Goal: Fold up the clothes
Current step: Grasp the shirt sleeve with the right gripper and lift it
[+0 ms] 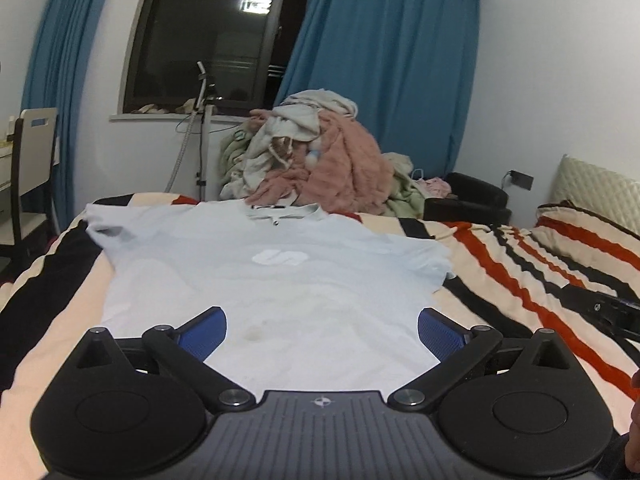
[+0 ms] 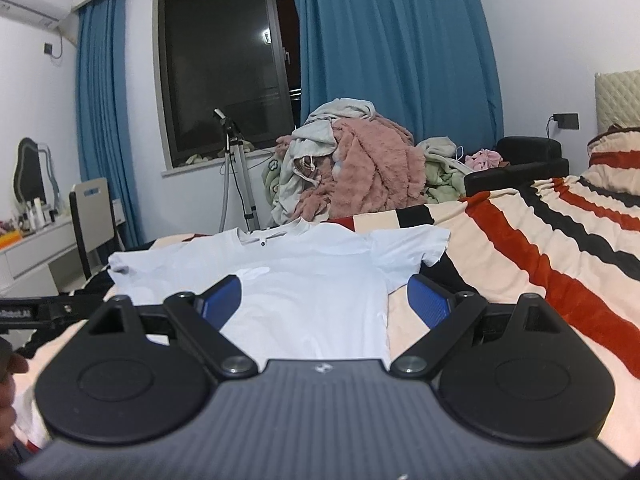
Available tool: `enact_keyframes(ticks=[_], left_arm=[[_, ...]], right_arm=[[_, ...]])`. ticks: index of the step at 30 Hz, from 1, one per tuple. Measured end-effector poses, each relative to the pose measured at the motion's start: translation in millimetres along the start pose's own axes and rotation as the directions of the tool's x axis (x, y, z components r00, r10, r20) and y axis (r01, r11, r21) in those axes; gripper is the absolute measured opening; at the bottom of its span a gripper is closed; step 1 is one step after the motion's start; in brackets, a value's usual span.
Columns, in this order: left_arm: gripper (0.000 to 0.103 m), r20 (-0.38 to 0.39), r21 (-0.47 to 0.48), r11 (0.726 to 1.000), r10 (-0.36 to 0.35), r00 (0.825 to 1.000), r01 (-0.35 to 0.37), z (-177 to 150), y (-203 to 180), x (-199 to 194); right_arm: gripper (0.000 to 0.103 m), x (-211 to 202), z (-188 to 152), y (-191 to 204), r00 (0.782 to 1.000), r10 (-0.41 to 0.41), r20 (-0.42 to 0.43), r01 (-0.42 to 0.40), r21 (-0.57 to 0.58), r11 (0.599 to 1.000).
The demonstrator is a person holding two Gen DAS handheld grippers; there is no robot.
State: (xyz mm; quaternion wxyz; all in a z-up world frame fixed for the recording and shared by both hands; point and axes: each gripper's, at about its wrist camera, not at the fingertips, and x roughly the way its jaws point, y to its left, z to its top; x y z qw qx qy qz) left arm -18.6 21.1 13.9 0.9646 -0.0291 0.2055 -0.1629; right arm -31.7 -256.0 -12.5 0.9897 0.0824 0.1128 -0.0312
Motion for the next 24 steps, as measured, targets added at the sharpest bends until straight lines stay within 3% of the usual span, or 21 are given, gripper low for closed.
enact_keyframes(ticks=[14, 20, 24], left_arm=[[0.103, -0.002, -0.015, 1.000, 0.004, 1.000, -0.004, -3.5, -12.2, -0.8], [0.103, -0.025, -0.028, 0.999, 0.020, 0.999, -0.020, -6.8, -10.3, 6.7], [0.103, -0.043, -0.035, 0.998, 0.041, 0.998, -0.043, -9.7, -8.2, 15.4]], right_arm=[[0.091, 12.9, -1.6, 4.5, 1.000, -0.010, -0.030, 0.010, 0.001, 1.000], [0.091, 51.7, 2.9, 0.2, 0.997, -0.011, -0.079, 0.015, 0.052, 0.999], [0.091, 93.4, 13.3, -20.3, 0.996, -0.003, -0.093, 0.019, 0.174, 0.984]])
